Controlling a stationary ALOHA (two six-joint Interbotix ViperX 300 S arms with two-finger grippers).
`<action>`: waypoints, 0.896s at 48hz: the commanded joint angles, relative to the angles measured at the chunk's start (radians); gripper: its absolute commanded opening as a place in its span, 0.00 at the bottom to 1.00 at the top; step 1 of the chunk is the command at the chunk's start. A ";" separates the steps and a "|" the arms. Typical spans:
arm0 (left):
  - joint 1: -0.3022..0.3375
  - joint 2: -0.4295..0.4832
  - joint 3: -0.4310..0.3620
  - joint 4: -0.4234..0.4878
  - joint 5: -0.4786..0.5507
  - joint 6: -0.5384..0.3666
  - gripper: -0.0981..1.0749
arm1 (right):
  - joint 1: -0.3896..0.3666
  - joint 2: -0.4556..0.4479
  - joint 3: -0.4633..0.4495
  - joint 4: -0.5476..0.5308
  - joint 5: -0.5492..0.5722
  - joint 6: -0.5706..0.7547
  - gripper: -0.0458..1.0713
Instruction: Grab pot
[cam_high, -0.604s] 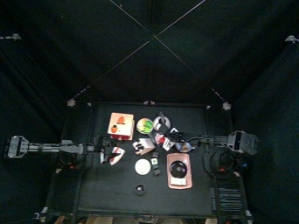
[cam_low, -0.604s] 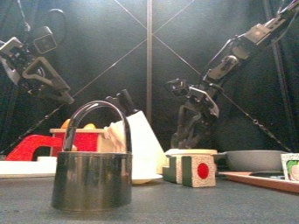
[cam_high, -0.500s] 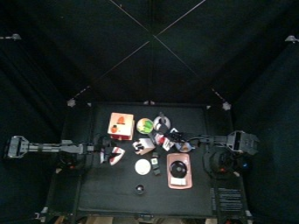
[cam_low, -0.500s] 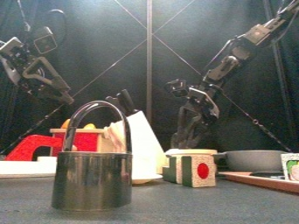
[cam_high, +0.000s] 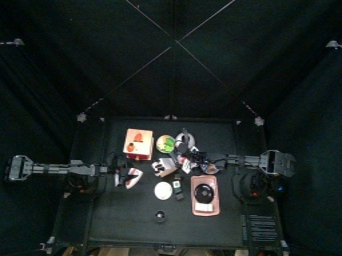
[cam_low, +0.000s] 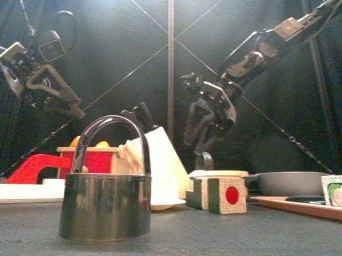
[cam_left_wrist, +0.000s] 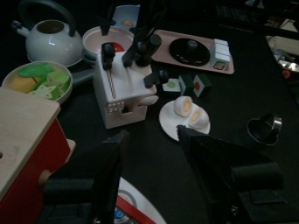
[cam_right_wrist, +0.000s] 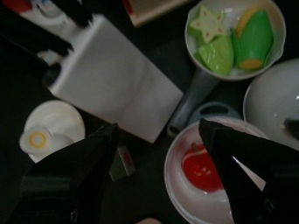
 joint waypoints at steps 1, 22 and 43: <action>0.014 0.002 -0.046 -0.003 -0.023 -0.003 0.82 | -0.008 -0.015 -0.038 0.000 -0.009 -0.003 0.95; 0.124 0.152 -0.390 -0.164 0.190 -0.003 0.82 | -0.074 -0.052 0.037 -0.130 -0.021 -0.005 0.95; 0.295 0.578 -0.813 -0.107 0.526 0.003 0.81 | -0.071 -0.210 0.201 -0.183 -0.089 -0.006 0.95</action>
